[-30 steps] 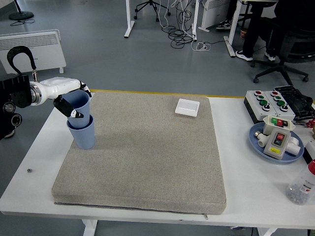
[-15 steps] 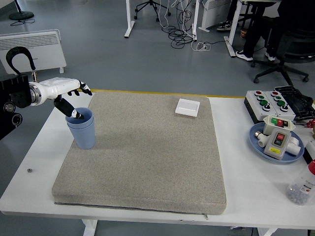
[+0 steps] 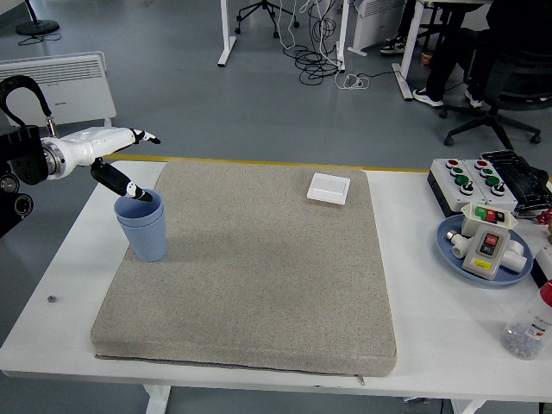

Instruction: Push cup pick cup insert cup

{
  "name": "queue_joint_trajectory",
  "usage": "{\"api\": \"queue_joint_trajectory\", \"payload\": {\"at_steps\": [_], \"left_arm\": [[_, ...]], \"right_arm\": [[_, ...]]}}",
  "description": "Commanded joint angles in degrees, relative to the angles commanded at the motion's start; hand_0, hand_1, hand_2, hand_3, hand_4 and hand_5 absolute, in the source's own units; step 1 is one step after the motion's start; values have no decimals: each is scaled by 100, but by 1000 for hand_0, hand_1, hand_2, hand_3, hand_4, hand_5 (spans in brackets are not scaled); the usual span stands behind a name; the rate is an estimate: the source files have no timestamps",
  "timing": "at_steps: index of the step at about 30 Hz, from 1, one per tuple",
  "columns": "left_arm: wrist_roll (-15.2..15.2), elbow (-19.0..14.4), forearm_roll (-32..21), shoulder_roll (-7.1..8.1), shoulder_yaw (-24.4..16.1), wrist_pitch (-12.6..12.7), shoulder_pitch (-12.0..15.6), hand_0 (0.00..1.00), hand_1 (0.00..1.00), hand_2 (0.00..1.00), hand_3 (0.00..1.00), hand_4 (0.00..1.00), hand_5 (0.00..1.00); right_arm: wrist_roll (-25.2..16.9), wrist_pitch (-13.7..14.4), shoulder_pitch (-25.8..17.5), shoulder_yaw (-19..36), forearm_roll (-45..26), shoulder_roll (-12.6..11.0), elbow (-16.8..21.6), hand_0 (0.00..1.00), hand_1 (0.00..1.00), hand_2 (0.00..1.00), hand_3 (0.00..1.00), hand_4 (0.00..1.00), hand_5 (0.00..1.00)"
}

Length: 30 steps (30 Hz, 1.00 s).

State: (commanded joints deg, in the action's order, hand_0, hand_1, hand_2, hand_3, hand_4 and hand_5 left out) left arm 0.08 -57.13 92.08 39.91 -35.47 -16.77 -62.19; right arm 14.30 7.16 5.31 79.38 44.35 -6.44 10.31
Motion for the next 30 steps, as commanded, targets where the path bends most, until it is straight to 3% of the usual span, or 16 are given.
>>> {"api": "queue_joint_trajectory", "payload": {"at_steps": [1,6,7,8,12,13,16,18,19,21,26,30], "left_arm": [[-85,-53,-81,7,-91,108,55,797,857,981,874,856,406],[-465,-335,-867,-11,-742,504,352,797,857,981,874,856,406],[-474,-345,-934,-13,-782,512,363,704,744,767,747,739,558],[-520,-435,-1179,-45,-1000,590,490,704,744,767,747,739,558],[-290,-801,-2146,-260,-1926,763,1098,704,744,767,747,739,558],[-200,-844,-2404,-333,-2172,830,1243,706,744,751,708,700,737],[8,-850,-3112,-541,-2876,1099,1637,706,744,751,708,700,737],[29,-845,-3595,-571,-3291,1150,1702,706,744,751,708,700,737],[-14,-824,-3819,-677,-3514,1298,1899,718,767,764,690,685,959],[-29,-811,-4303,-757,-3992,1451,2247,718,767,764,690,685,959],[0,-782,-5532,-891,-5007,1421,2923,717,763,753,673,672,998],[107,-735,-6463,-1032,-5442,1301,3386,717,763,753,673,672,998]], "right_arm": [[1,-1,-4,2,4,-1,0,750,610,585,584,110,577],[6,-1,-26,19,28,3,0,750,610,585,584,110,577],[6,-1,-27,19,29,3,0,750,610,585,584,109,576],[5,-3,-35,21,34,2,0,750,610,585,584,109,576],[6,-10,-67,42,83,2,0,750,610,585,584,109,576],[5,-9,-74,45,84,4,0,749,610,585,584,110,576],[5,-10,-85,55,103,8,0,749,610,585,584,110,576],[5,-10,-86,57,108,9,0,749,610,585,584,110,576],[2,-9,-95,68,106,11,0,750,610,585,584,109,575],[-1,-9,-101,74,103,12,0,750,610,585,584,109,575],[-5,-13,-104,85,106,11,0,750,610,585,584,110,576],[-7,-11,-115,102,109,20,0,750,610,585,584,110,576]]}}
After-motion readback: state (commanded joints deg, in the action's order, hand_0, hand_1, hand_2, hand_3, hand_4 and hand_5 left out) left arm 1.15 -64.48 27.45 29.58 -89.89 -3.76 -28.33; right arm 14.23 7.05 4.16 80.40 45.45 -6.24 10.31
